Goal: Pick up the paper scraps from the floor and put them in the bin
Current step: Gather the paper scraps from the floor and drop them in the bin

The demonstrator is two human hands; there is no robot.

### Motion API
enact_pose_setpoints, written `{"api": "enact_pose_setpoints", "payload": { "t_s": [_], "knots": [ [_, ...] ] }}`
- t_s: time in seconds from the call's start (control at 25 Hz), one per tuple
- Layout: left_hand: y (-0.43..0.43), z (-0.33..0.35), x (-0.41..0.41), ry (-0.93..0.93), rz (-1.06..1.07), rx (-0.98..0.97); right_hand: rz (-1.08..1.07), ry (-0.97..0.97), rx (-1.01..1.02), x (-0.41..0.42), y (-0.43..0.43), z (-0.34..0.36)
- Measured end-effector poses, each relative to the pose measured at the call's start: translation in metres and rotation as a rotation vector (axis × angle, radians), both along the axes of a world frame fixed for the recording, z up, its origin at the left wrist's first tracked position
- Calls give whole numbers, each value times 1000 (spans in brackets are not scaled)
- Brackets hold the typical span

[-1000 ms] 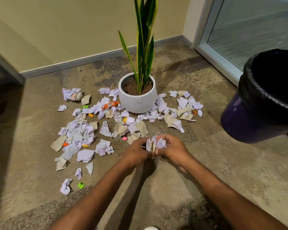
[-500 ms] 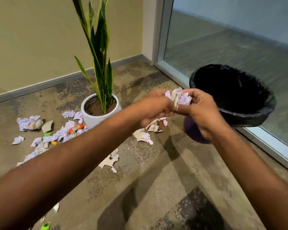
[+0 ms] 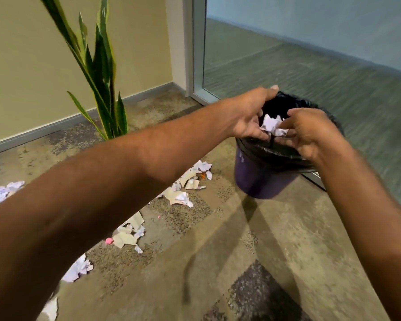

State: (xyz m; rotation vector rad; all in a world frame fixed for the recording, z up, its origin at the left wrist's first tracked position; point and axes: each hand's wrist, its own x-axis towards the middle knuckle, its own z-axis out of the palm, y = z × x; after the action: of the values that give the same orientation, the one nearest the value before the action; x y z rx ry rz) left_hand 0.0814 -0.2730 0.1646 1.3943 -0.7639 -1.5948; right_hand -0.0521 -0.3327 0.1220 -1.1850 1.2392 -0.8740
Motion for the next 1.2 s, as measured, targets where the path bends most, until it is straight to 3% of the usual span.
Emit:
{"api": "enact_pose_setpoints", "payload": {
  "t_s": [0.12, 0.24, 0.36, 0.48, 0.72, 0.84, 1.0, 1.2],
  "knots": [
    [2, -9, 11, -25, 82, -52, -16, 26, -67, -3, -1, -4],
    [10, -20, 36, -92, 189, -76, -8, -113, -149, 6, 5, -6],
    [28, -38, 73, -206, 320, -89, 144, -250, -185, 37, 21, -13],
    [57, -71, 108, -339, 387, 12, 340, -254, -157, 77, 38, -39],
    [121, -187, 145, -539, 410, 351, 555, 176, -14, 128, 55, -165],
    [134, -233, 148, -742, 241, 464, 706, 427, -144, 136, 52, -218],
    [134, -271, 139, -843, 193, 412, 959, 765, -497, 152, 39, -252],
    [122, -297, 137, -1002, 165, 328, 1069, 879, -561, 155, 48, -264]
  ]
}}
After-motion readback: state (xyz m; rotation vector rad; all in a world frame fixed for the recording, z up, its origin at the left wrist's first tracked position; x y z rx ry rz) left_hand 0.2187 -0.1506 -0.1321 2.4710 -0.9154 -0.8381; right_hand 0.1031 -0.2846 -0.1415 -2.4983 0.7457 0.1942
